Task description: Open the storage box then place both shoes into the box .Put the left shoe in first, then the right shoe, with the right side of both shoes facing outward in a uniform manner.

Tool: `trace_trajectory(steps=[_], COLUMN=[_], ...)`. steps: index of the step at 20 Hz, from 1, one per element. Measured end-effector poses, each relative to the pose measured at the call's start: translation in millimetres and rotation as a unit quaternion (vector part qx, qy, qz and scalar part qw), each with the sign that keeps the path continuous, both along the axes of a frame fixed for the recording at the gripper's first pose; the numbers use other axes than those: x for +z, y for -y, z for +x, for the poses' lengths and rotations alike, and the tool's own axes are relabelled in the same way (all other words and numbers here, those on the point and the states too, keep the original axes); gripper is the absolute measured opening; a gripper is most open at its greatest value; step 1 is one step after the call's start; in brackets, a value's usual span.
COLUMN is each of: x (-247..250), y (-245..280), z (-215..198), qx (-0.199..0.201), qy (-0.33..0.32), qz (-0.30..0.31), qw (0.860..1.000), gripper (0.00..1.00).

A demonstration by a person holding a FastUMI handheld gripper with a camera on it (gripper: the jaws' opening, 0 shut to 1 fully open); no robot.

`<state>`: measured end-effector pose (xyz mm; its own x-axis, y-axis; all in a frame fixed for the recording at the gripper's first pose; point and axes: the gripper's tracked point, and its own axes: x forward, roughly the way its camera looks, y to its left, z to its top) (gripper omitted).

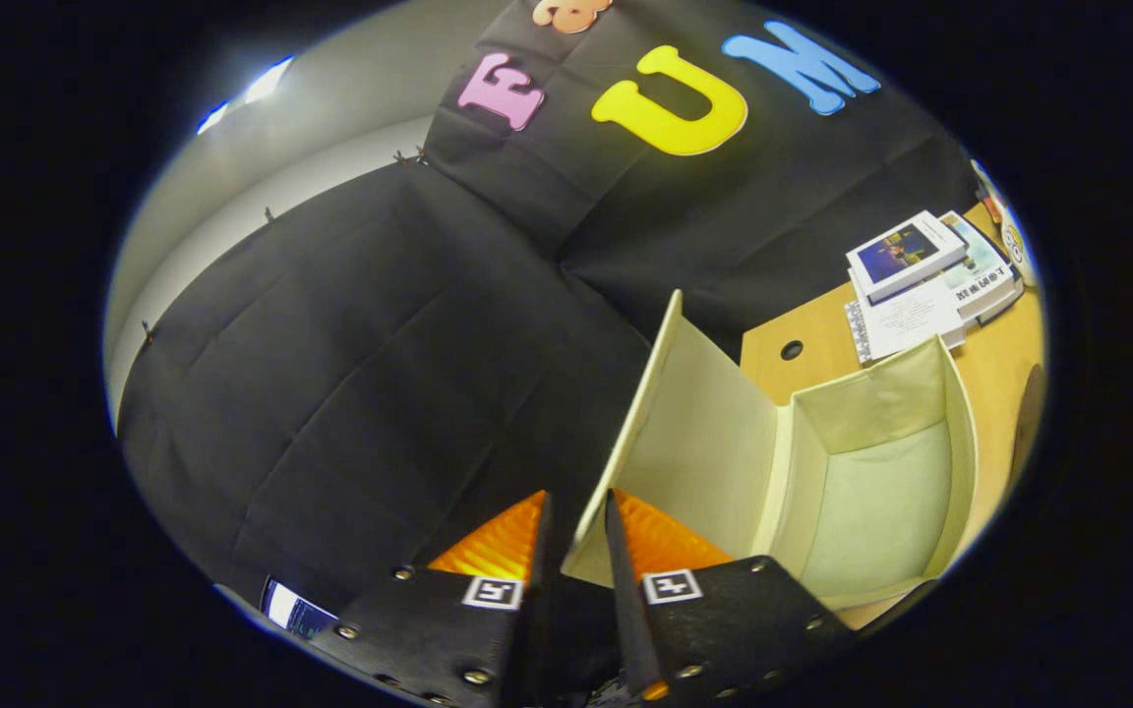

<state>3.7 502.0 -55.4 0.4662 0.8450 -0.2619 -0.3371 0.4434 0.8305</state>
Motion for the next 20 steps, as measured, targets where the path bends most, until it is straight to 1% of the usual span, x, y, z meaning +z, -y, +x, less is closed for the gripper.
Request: trace_trajectory(steps=[1,2,3,4,8,13,16,20], x=[2,3,4,6,3,-7,-16,-21], y=[0,4,8,16,44,106,145,196], z=[-1,2,3,6,15,22,29,39], qx=[0.002,-0.001,-0.006,-0.014,-0.037,-0.066,-0.084,-0.106], qy=[0.008,0.019,0.03,0.041,0.065,0.085,0.082,0.079], qz=[-0.002,-0.01,-0.019,-0.026,-0.048,-0.106,-0.137,-0.159], qw=[1.0,1.0,0.999,0.999,0.996,0.989,0.984,0.978], gripper=[0.45,0.75,0.91,0.97,0.97,0.97,0.97,0.97])
